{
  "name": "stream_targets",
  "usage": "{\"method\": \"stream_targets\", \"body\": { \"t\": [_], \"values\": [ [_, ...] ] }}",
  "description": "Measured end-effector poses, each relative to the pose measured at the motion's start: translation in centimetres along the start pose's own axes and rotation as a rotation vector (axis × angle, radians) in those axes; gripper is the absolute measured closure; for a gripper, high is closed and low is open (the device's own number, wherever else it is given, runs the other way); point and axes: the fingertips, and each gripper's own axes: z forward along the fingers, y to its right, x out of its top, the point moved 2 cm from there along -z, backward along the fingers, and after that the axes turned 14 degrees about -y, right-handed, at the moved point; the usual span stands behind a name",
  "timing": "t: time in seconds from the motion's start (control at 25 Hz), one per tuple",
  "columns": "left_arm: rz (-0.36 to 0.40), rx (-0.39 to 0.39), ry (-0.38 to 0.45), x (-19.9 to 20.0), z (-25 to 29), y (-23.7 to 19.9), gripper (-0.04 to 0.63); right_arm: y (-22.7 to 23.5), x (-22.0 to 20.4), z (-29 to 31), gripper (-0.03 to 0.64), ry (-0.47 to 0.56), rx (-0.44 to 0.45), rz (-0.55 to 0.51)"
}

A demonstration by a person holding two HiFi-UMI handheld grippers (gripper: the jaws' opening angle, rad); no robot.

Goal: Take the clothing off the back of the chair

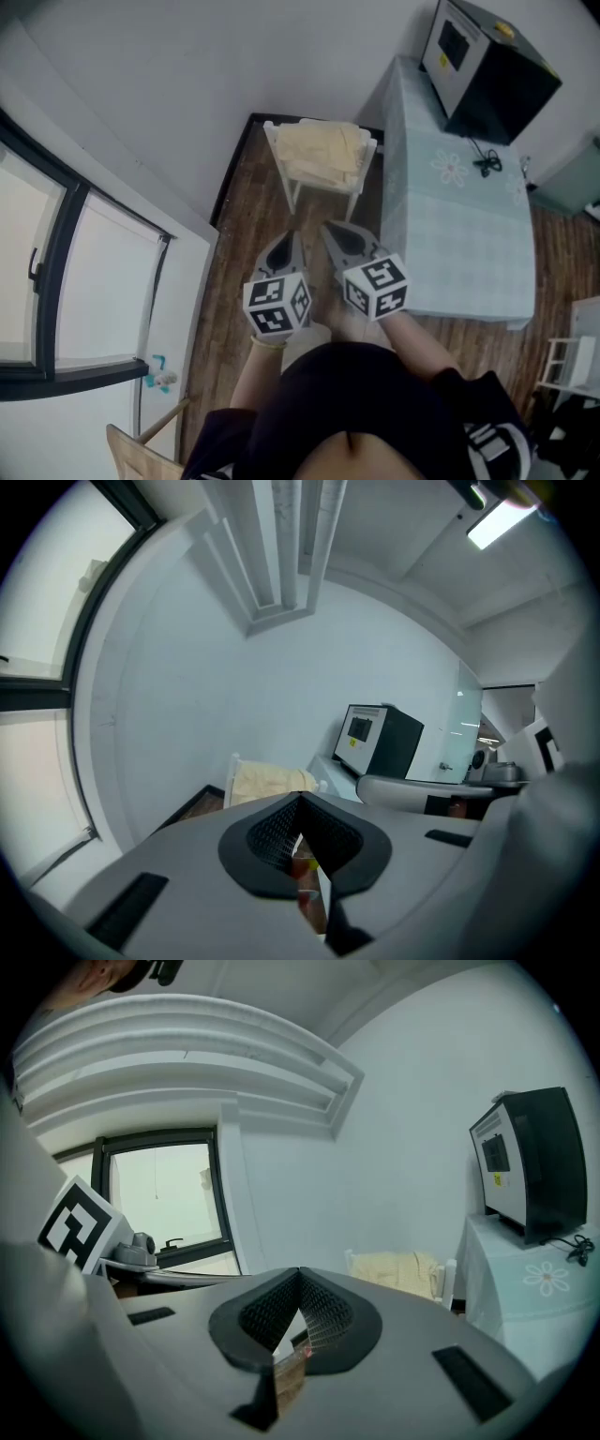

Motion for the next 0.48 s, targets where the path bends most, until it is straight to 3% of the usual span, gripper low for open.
{"method": "stream_targets", "body": {
  "t": [0.48],
  "values": [
    [0.043,-0.072,-0.045,3.9,3.8,-5.8,0.598,0.5,3.4,6.4,0.604,0.005,-0.081,0.050]
  ]
}}
